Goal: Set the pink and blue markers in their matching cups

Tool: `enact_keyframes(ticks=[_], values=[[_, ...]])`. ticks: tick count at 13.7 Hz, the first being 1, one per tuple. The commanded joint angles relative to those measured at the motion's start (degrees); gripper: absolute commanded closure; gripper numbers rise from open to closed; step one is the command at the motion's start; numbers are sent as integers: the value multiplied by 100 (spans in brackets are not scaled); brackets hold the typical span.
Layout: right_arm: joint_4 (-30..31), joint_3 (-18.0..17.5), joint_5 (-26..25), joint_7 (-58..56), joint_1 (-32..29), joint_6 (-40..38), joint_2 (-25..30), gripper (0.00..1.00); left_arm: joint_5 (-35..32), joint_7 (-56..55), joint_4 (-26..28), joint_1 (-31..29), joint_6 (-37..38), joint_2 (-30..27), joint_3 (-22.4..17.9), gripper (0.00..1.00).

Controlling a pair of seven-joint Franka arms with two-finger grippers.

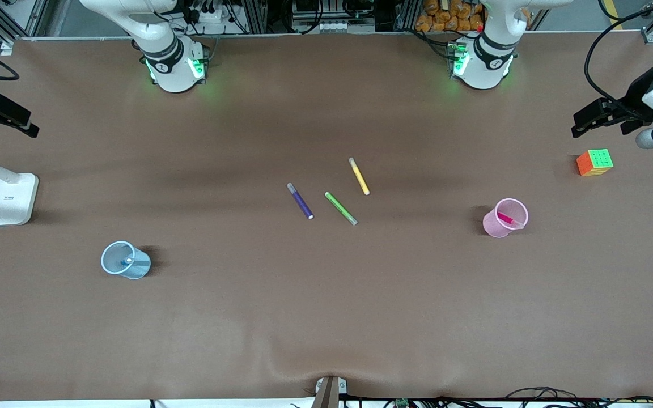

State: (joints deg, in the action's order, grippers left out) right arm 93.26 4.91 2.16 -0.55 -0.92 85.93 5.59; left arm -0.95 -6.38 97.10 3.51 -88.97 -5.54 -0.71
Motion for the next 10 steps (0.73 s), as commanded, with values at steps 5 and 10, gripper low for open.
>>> enact_keyframes(ticks=[5,10], values=[[-132,-34,-57,99,4,-155,-58,0,-99,22,-358,9,37,254,-26,0],[-132,-34,-66,72,13,-155,-58,0,-99,31,-393,27,37,290,-17,0]])
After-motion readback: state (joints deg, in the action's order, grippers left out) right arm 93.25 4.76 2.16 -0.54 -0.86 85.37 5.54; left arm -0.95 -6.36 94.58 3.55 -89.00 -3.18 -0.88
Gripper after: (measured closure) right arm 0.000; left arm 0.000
